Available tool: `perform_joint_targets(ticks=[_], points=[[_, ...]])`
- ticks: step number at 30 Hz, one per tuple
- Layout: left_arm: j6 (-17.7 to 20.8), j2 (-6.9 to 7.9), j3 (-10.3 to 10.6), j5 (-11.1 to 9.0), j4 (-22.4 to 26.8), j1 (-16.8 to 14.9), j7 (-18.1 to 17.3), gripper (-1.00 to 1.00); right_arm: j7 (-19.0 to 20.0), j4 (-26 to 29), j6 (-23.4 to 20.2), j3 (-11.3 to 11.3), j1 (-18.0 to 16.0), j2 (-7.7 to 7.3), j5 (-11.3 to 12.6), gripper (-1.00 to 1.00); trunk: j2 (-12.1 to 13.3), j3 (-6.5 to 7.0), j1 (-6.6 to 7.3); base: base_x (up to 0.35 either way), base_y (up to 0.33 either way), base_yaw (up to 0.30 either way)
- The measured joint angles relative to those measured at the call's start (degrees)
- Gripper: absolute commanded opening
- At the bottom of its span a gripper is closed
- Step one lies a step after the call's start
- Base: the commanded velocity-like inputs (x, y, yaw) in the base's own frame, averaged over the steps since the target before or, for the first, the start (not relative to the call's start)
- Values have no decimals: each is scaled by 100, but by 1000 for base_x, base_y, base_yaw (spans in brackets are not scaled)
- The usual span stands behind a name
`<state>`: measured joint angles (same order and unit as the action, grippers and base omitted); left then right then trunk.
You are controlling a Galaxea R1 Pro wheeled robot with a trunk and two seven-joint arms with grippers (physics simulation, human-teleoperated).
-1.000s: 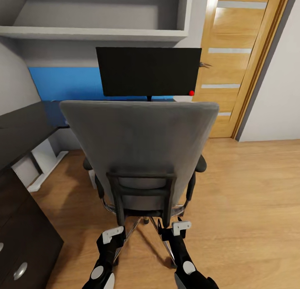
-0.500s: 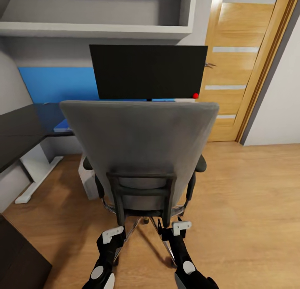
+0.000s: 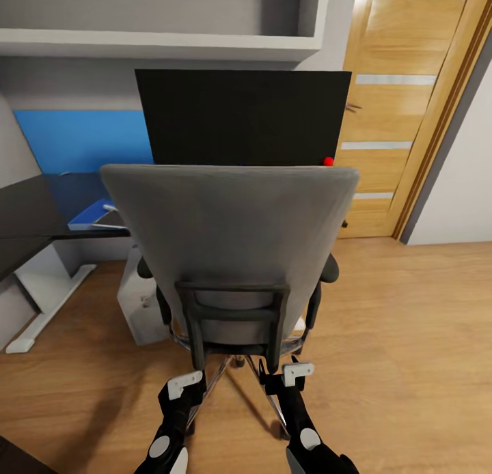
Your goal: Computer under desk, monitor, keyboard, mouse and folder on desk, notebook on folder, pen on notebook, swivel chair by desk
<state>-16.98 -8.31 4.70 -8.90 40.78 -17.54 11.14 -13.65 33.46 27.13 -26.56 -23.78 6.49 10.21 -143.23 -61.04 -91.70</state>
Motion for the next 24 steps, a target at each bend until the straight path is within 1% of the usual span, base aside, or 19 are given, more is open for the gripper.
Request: perform_joint_targets(ticks=[16, 19, 24], points=[[-4, 0, -1, 11, -99, -1, 3, 100, -3, -2, 3, 4, -2, -2, 10, 100, 0, 0, -1, 8, 0, 0], [-2, 0, 1, 11, -105, 0, 3, 100, -3, -2, 3, 4, -4, -2, 10, 100, 0, 0, -2, -114, -11, 0], [-5, 0, 0, 9, -110, -1, 3, 100, -2, -2, 4, 3, -4, -2, 7, 100, 0, 0, -4, -231, -53, 0]])
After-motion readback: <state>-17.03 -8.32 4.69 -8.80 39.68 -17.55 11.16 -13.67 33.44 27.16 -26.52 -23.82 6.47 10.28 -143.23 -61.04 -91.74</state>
